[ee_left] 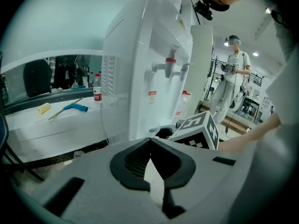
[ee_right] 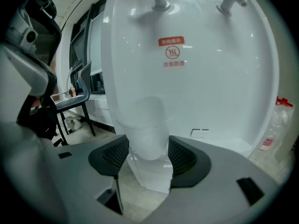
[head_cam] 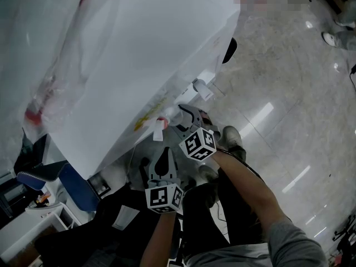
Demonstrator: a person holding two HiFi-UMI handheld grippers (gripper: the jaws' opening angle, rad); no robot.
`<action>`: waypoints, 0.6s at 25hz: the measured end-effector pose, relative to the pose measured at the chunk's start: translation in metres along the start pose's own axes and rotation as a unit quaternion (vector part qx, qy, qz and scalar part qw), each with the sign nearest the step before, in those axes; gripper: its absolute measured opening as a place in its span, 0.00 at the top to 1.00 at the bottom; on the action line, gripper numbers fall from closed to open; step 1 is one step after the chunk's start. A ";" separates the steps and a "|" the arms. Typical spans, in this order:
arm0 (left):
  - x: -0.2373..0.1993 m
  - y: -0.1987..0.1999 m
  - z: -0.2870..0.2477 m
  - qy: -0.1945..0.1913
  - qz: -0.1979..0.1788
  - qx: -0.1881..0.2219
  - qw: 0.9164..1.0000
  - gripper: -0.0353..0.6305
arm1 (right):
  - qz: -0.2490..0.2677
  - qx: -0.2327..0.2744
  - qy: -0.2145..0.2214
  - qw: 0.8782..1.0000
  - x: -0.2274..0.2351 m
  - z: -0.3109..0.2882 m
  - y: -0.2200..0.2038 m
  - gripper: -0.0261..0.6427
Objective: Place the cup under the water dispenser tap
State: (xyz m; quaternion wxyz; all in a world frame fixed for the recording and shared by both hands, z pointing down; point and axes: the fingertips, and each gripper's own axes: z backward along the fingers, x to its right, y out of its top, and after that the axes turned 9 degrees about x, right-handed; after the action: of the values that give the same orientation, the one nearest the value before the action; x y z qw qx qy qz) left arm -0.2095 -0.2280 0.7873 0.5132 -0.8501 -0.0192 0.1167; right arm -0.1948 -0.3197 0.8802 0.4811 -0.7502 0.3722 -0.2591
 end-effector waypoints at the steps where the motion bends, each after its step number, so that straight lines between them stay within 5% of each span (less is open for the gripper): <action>1: 0.000 0.000 0.000 0.000 0.000 0.001 1.000 0.93 | 0.003 -0.001 0.002 1.000 -0.001 -0.001 0.000 0.59; 15: 0.004 0.009 0.009 0.006 0.000 0.002 1.000 0.93 | -0.014 -0.007 0.005 1.000 -0.004 0.023 -0.005 0.53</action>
State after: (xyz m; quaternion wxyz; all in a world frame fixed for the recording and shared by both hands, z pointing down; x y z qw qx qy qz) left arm -0.2082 -0.2236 0.7750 0.5148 -0.8498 -0.0162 0.1117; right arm -0.1784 -0.3030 0.8749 0.4706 -0.7570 0.3661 -0.2673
